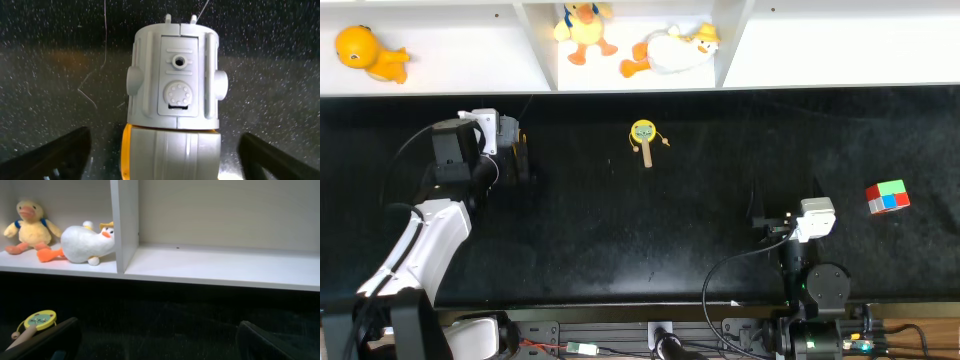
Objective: Store Toys
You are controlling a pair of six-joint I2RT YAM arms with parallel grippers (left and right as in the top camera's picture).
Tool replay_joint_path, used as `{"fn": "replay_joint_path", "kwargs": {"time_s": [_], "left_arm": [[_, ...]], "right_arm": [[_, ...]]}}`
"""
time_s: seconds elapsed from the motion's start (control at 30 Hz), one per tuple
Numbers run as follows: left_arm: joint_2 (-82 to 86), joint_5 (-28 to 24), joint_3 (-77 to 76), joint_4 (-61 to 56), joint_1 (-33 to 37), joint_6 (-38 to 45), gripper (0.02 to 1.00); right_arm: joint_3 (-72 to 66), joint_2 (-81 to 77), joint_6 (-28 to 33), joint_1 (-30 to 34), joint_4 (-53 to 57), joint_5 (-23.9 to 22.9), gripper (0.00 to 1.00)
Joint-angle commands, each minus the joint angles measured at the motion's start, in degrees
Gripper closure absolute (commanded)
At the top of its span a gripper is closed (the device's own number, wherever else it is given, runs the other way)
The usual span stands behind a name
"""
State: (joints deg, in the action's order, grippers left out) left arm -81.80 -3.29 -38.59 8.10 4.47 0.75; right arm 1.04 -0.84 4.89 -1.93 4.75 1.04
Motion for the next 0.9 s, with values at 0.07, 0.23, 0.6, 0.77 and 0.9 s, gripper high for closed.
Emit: {"fn": "replay_joint_path", "kwargs": {"time_s": [0.07,0.23,0.6,0.77,0.9], "left_arm": [[-0.5,1.1,-1.3,-0.4,-0.4,2.3,0.454],[-0.5,0.9,-1.3,-0.7,-0.4,2.3,0.658],[7.5,0.4,-2.0,-0.6,-0.4,2.2,0.693],[12.2,0.4,-2.1,-0.9,-0.4,2.0,0.695],[12.9,0.4,-4.9,-1.0,-0.4,2.0,0.702]], "right_arm": [[-0.7,0.6,-0.2,-0.3,-0.2,-0.5,0.007],[-0.7,0.6,-0.2,-0.3,-0.2,-0.5,0.005],[-0.7,0.6,-0.2,-0.3,-0.2,-0.5,0.007],[-0.7,0.6,-0.2,-0.3,-0.2,-0.5,0.005],[-0.7,0.6,-0.2,-0.3,-0.2,-0.5,0.007]]}}
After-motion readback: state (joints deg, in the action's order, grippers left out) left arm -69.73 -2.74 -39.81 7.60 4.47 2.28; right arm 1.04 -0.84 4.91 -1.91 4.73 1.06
